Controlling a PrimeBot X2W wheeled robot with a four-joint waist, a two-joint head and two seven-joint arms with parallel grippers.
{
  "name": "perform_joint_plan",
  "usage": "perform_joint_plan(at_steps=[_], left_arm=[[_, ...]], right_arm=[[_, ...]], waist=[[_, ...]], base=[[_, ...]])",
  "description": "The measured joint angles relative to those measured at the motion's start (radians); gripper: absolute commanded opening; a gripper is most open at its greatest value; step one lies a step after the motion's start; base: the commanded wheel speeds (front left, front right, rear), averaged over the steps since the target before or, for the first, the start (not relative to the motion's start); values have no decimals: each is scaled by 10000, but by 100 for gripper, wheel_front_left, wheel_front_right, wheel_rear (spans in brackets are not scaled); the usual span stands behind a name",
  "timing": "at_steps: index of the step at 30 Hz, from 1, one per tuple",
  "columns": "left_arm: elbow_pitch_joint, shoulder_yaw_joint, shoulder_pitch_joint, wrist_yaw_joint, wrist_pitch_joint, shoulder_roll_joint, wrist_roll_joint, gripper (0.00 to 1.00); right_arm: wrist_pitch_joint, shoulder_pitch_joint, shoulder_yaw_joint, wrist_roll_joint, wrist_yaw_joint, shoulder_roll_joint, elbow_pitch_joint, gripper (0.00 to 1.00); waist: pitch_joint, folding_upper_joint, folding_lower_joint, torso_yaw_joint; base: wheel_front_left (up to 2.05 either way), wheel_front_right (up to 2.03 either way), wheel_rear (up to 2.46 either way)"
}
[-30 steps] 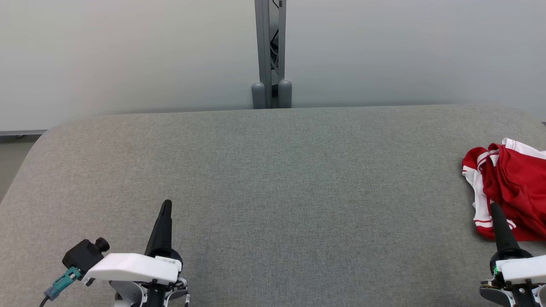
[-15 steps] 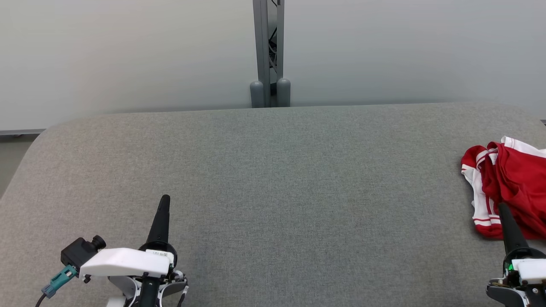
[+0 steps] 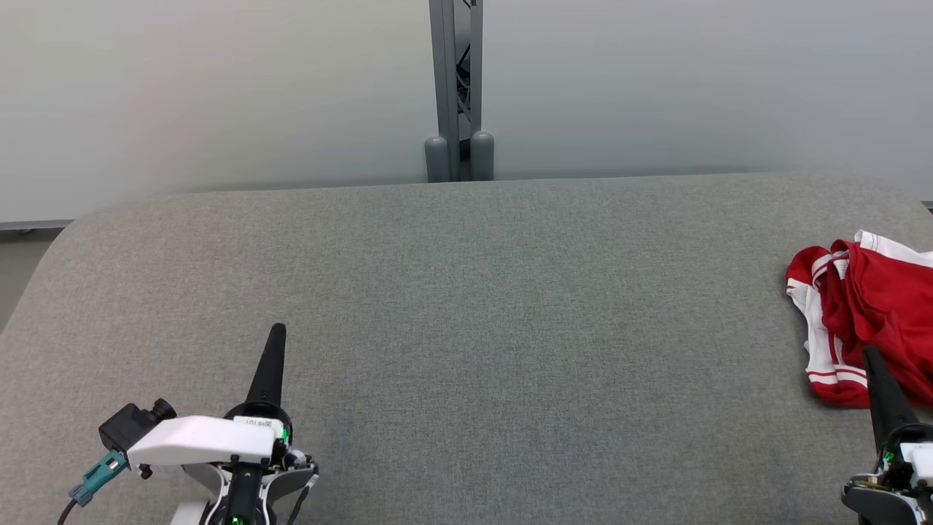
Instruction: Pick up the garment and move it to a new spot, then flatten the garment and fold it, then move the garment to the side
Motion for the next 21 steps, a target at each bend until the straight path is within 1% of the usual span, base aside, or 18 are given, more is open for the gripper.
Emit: perform_joint_plan(at_steps=[21], left_arm=[[224, 142, -310, -290, 309, -6, -1638, 0]], right_arm=[[527, 3, -416, 1624, 0, -13, -44, 0]], waist=[[71, 0, 0, -61]], base=[[0, 0, 0]])
